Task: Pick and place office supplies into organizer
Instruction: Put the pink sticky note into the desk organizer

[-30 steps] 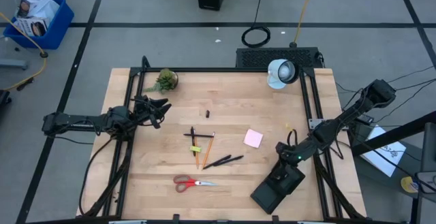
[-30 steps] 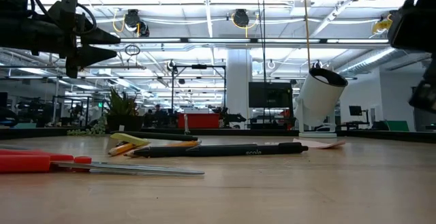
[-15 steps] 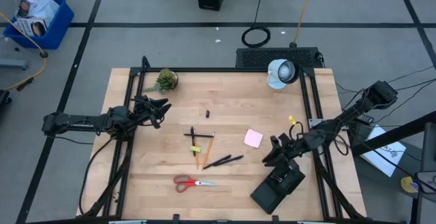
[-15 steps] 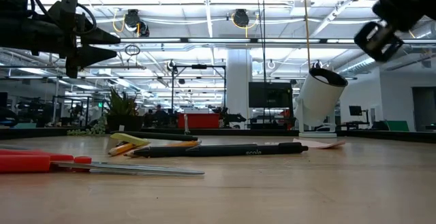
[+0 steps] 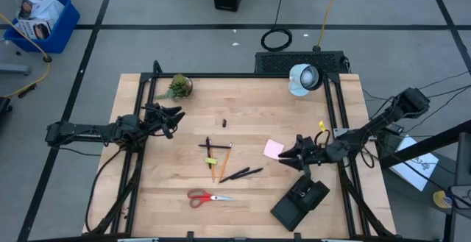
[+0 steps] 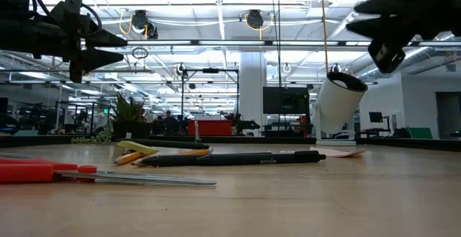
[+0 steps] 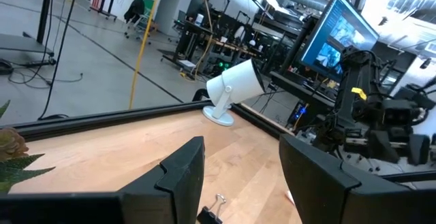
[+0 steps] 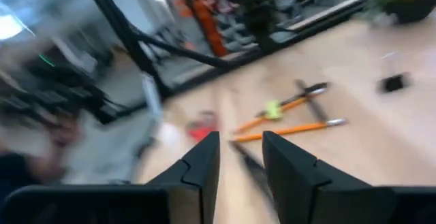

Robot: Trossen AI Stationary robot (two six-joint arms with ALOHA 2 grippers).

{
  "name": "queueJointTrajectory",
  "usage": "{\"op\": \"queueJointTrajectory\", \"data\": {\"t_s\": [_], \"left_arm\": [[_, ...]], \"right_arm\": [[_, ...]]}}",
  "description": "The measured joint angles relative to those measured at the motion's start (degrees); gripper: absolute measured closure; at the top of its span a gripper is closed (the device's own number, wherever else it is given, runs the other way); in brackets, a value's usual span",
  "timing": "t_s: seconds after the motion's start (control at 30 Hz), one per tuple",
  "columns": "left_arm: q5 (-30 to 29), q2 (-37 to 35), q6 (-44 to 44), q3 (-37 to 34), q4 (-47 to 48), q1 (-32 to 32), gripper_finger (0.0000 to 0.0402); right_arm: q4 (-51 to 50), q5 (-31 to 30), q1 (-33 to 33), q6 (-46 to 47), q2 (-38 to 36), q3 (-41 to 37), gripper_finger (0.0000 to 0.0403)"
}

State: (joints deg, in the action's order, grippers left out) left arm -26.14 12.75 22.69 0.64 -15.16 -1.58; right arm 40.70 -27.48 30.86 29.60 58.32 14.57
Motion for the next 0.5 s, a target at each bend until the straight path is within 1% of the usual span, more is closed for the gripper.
{"op": "queueJointTrajectory", "data": {"t_s": [0.03, 0.17, 0.2, 0.33, 0.4, 0.43, 0.5], "left_arm": [[0.0, 0.0, -0.1, 0.0, 0.0, 0.0, 0.0206], [0.0, 0.0, -1.2, 0.0, 0.0, 0.0, 0.0206], [0.0, 0.0, -1.5, 0.0, 0.0, 0.0, 0.0206], [-1.1, 0.0, -1.6, 0.0, 0.2, 0.0, 0.0206], [-1.6, 0.0, -1.6, 0.0, 0.4, 0.0, 0.0206], [-1.9, 0.0, -1.6, 0.0, 0.4, 0.0, 0.0206], [-2.0, 0.0, -1.6, 0.0, 0.5, 0.0, 0.0206]], "right_arm": [[-1.6, -0.9, 0.3, -3.0, 0.0, 0.6, 0.0291], [-7.8, -1.3, 1.3, -17.2, 0.2, 4.7, 0.0279], [-9.0, -2.3, 1.6, -20.5, 0.7, 6.0, 0.0277], [-11.6, -9.7, 3.1, -32.1, 2.7, 10.5, 0.0274], [-11.4, -9.9, 3.5, -39.3, 3.4, 11.2, 0.0273], [-10.8, -9.9, 3.7, -41.8, 3.5, 11.2, 0.0273], [-8.7, -9.8, 3.8, -42.1, 3.5, 10.9, 0.0276]]}}
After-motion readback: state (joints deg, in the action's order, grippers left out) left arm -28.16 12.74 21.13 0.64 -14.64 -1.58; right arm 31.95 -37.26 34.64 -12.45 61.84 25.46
